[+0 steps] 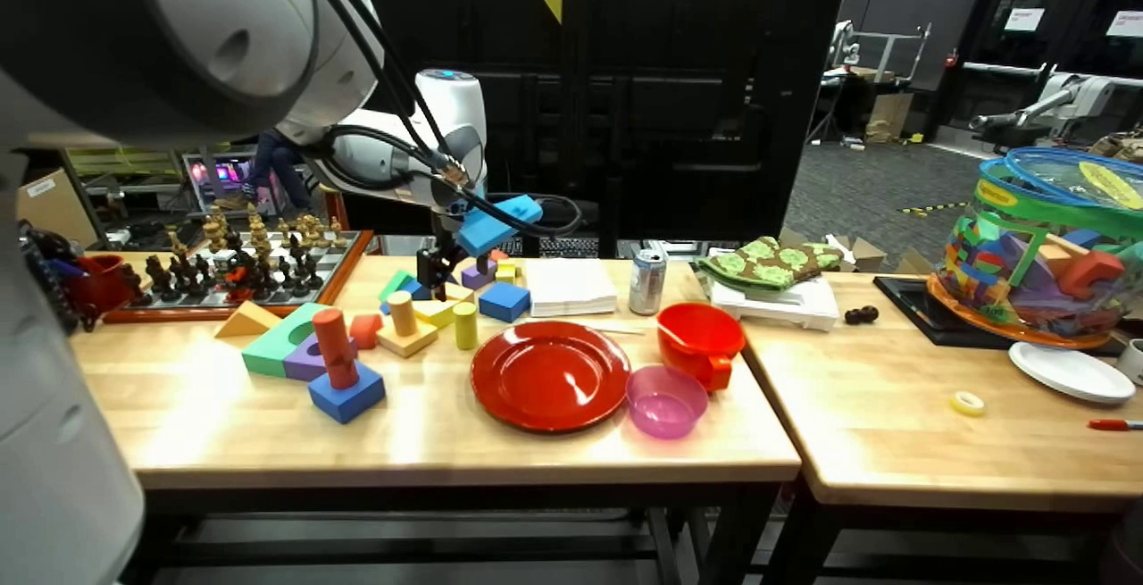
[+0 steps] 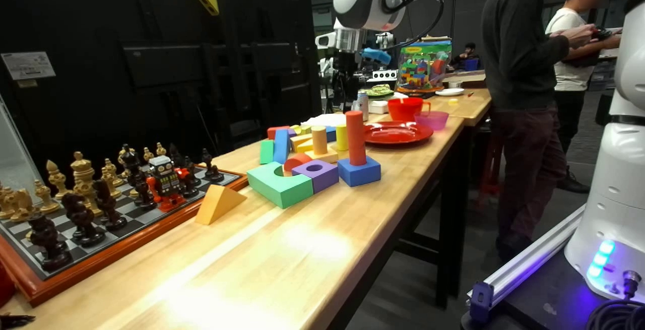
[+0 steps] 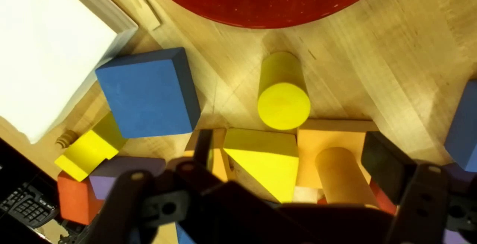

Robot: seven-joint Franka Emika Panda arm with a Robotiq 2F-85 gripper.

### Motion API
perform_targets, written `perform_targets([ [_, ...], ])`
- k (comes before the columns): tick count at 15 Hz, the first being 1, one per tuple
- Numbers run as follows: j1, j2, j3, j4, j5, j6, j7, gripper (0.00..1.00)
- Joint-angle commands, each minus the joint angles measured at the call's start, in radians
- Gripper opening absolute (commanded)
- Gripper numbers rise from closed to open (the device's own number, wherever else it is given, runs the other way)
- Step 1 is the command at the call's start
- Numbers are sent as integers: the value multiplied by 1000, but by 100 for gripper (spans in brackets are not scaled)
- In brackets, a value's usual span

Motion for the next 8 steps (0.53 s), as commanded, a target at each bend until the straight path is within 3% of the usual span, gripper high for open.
perform_targets([
  [1, -20, -10, 27, -35, -15, 59, -7, 100],
  [8, -51, 11, 36, -79, 137, 173, -200, 100],
])
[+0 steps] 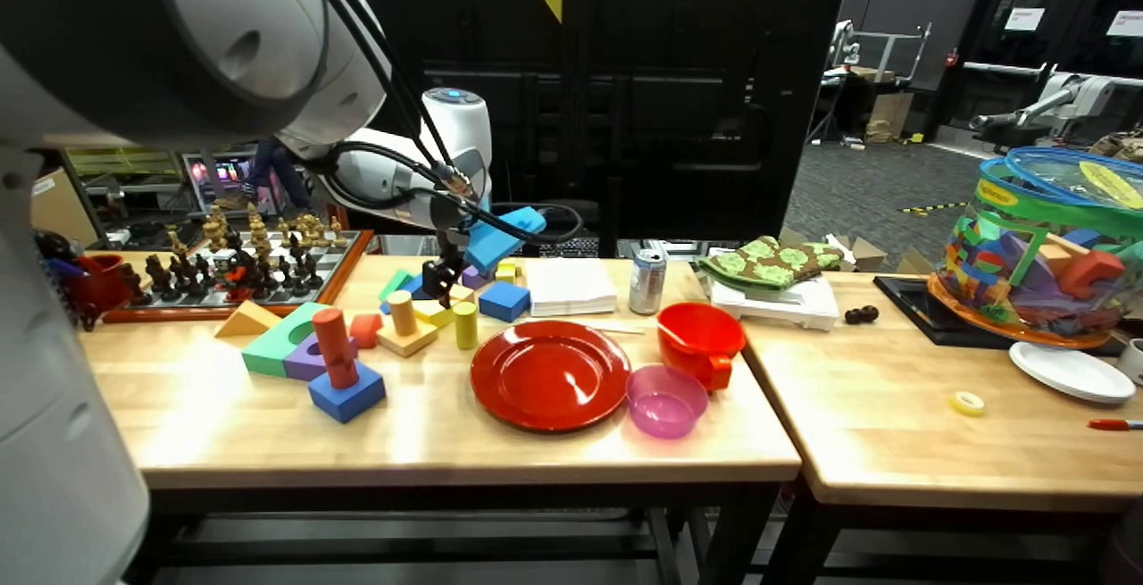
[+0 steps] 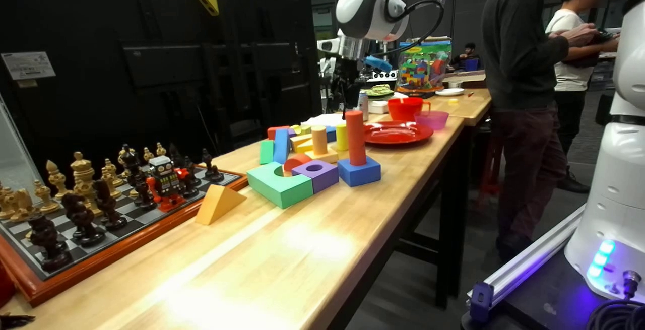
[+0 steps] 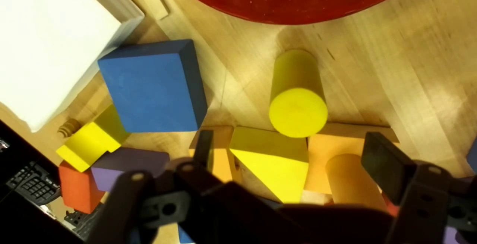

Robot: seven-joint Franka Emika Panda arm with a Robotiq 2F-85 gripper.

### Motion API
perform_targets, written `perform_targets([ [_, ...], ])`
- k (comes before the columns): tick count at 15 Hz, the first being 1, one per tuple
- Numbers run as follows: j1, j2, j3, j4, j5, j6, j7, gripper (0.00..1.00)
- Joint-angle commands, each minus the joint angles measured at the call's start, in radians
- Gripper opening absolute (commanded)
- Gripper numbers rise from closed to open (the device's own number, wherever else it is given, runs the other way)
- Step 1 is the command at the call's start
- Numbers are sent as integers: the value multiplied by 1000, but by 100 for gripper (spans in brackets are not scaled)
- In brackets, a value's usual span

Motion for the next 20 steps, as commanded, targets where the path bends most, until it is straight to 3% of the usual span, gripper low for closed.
perform_targets([
  [1, -33, 1, 26, -33, 108, 61, -136, 100],
  [4, -42, 15, 42, -33, 219, 52, -232, 100],
  [9, -43, 8, 55, -45, 267, 40, -256, 100],
  [20, -29, -14, 45, -96, 25, 21, -22, 100],
])
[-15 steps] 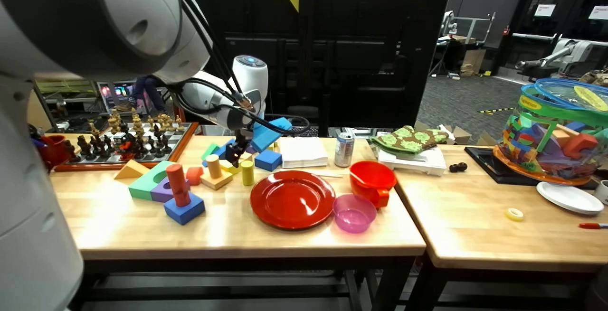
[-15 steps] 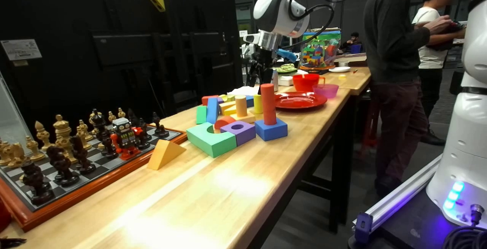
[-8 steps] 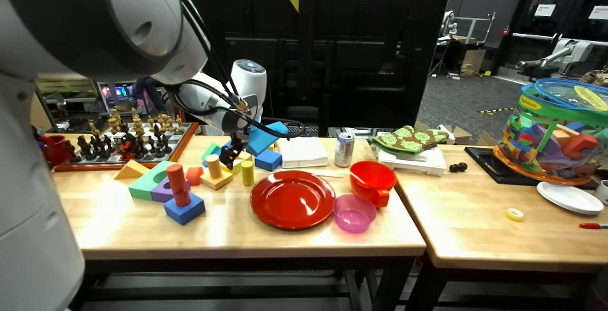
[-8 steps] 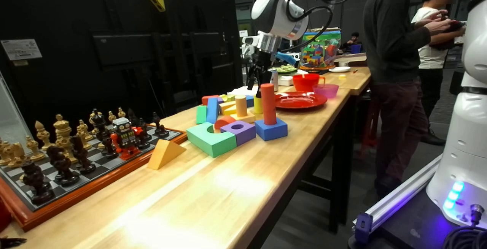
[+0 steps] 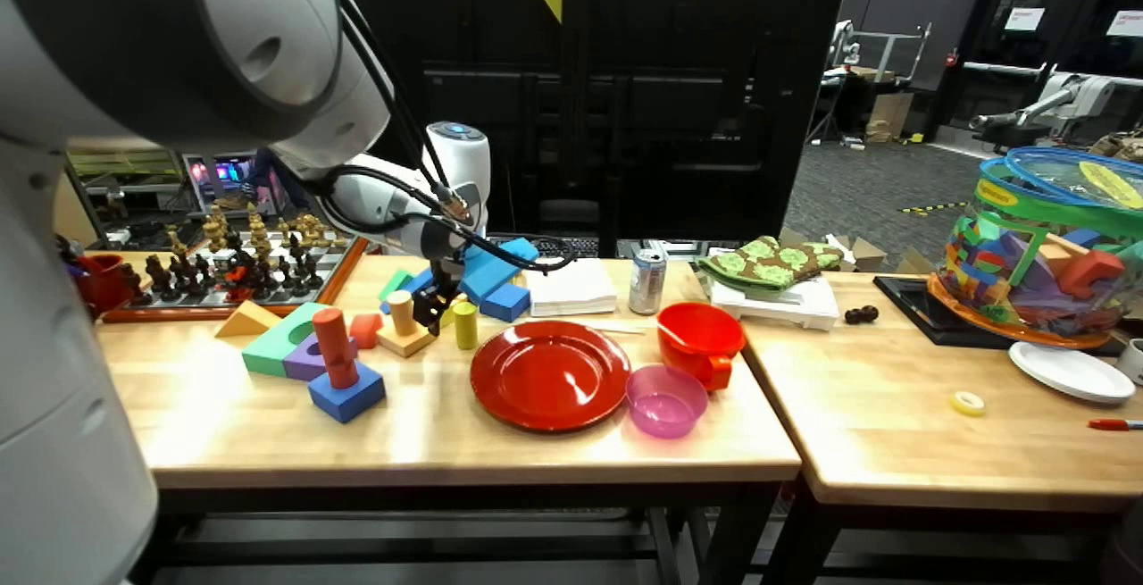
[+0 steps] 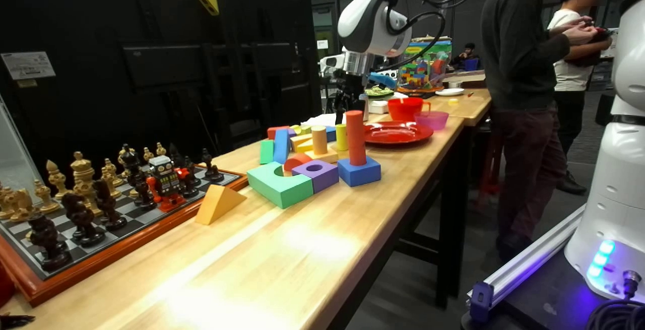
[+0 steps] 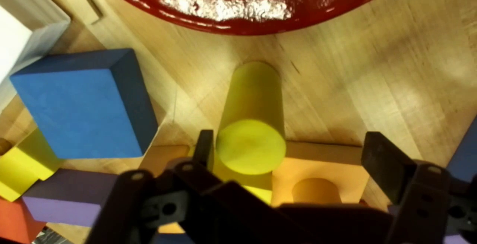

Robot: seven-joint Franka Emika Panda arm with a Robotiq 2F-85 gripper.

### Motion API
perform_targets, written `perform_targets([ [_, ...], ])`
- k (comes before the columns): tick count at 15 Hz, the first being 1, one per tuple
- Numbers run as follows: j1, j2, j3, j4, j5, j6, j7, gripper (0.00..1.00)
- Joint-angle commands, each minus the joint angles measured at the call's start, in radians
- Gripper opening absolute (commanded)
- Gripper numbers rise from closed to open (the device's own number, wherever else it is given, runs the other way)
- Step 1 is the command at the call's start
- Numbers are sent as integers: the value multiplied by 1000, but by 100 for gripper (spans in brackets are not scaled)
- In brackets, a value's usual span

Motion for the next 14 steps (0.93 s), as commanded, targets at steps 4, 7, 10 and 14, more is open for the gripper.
perform_targets([
  [4, -4, -37, 9, -22, -96, -14, 86, 82],
  [7, -6, -35, 12, -21, -96, -11, 84, 74],
  [10, -6, -33, 12, -19, -93, -8, 82, 49],
  [14, -5, -31, 14, -16, -93, -7, 76, 16],
])
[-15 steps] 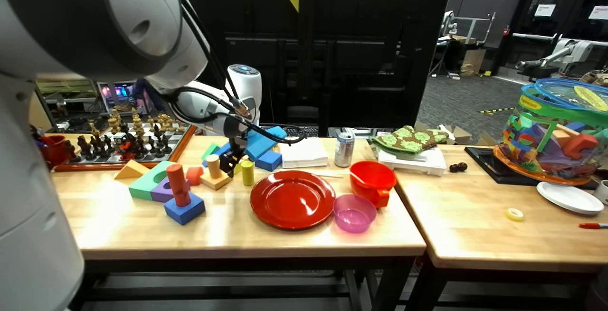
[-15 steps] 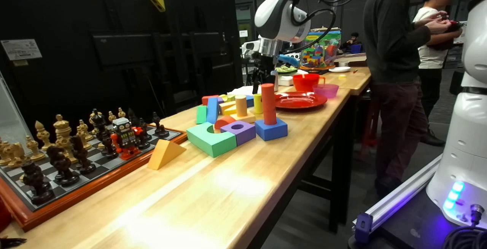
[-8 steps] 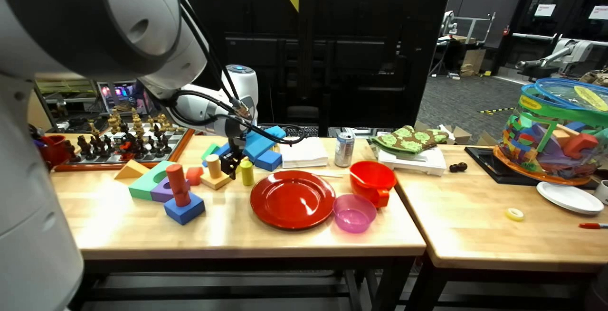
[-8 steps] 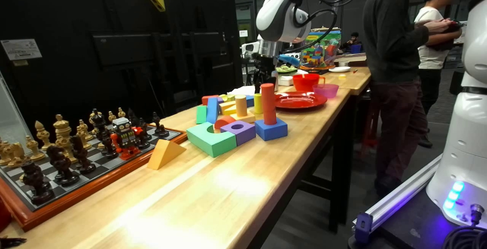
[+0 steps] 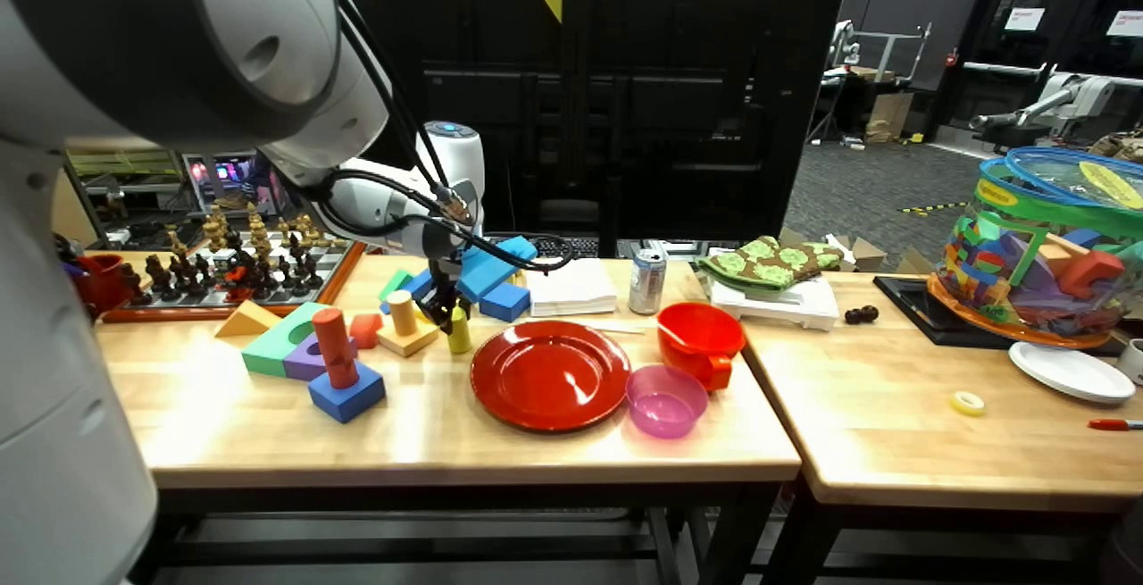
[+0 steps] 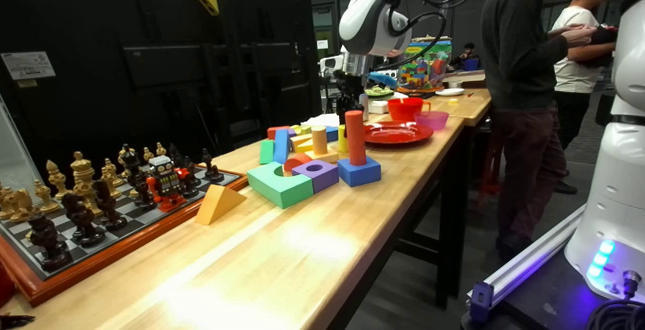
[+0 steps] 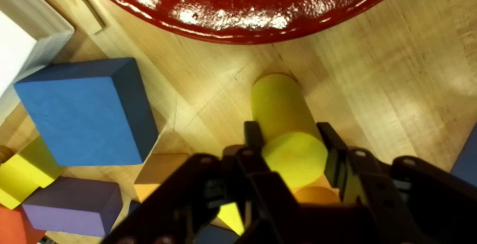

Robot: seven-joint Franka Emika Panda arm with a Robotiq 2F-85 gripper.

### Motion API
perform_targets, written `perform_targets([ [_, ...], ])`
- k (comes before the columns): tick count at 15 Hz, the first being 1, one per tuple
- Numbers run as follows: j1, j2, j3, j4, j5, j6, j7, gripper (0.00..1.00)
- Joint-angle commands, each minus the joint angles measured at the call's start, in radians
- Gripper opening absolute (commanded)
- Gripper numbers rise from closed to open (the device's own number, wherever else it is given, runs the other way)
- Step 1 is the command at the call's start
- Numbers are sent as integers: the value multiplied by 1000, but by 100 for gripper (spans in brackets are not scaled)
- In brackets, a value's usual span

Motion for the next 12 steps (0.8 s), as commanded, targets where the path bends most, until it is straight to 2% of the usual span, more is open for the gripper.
perform_targets([
  [1, -5, -29, 10, -14, -22, -7, 12, 16],
  [9, 5, -94, 20, -52, -32, 10, 30, 16],
  [12, 25, -157, 26, -80, -102, 3, 91, 16],
])
